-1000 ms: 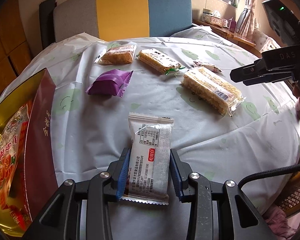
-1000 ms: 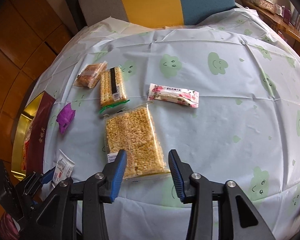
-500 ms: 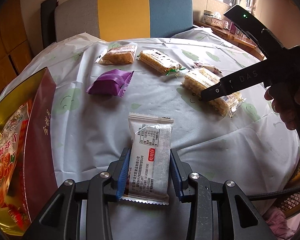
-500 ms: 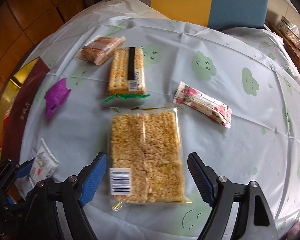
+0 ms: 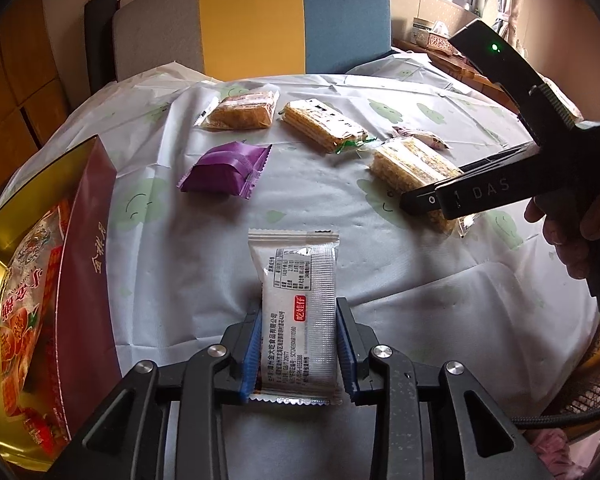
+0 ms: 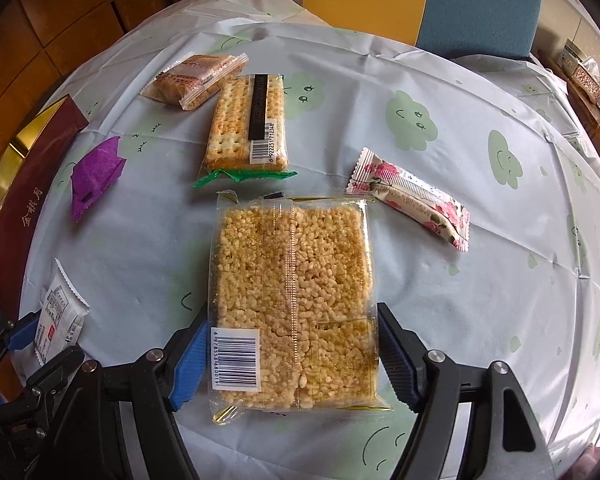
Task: Organize snacks
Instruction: 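Carry the white biscuit into the tin left while the right grasps the rice-cake pack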
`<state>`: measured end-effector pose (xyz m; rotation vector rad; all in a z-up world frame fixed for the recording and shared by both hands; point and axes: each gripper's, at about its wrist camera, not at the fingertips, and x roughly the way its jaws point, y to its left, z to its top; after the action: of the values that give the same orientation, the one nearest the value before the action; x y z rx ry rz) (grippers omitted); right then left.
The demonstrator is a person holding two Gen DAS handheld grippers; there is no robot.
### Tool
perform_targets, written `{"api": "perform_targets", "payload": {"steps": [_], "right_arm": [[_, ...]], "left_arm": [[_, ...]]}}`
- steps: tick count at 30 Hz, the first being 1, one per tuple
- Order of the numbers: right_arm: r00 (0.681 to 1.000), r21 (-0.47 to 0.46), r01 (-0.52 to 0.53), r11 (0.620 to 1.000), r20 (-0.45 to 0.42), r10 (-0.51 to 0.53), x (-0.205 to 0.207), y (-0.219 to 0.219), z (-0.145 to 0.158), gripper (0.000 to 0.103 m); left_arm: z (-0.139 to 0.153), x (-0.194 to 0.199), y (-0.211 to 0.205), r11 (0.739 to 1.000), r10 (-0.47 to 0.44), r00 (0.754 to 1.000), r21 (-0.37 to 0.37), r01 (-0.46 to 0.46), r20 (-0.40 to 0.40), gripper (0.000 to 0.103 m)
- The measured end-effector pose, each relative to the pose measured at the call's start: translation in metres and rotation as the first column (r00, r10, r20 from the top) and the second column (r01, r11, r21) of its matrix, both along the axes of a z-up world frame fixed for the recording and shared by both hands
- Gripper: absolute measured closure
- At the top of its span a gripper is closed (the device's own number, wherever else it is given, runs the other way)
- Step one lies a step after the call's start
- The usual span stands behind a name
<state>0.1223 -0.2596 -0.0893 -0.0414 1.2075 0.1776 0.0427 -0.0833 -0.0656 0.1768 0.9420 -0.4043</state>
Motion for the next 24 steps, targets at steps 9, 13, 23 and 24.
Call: {"api": "perform_targets", "payload": {"steps": [9, 13, 23, 24], "right_arm": [[1.000, -0.014, -0.013, 1.000, 0.012, 0.013, 0.004, -0.002, -0.001, 0.026], [1.000, -0.012, -0.013, 1.000, 0.017, 0.013, 0.002, -0.002, -0.001, 0.026], [1.000, -0.016, -0.014, 1.000, 0.019, 0.014, 0.000, -0.002, 0.000, 0.026], [1.000, -0.016, -0.014, 1.000, 0.019, 0.015, 0.001, -0.002, 0.000, 0.026]], "left_arm": [[0.023, -0.001, 0.013, 0.998, 0.018, 1.000, -0.063, -0.017, 0.023, 0.070], [0.045, 0.000, 0.031, 0.987, 0.051, 0.999, -0.156, -0.048, 0.017, 0.070], [0.099, 0.024, 0.123, 0.904, 0.287, 0.957, -0.338, -0.261, 0.030, 0.070], [0.100, 0.028, 0.134, 0.894, 0.321, 0.946, -0.340, -0.293, 0.030, 0.070]]}}
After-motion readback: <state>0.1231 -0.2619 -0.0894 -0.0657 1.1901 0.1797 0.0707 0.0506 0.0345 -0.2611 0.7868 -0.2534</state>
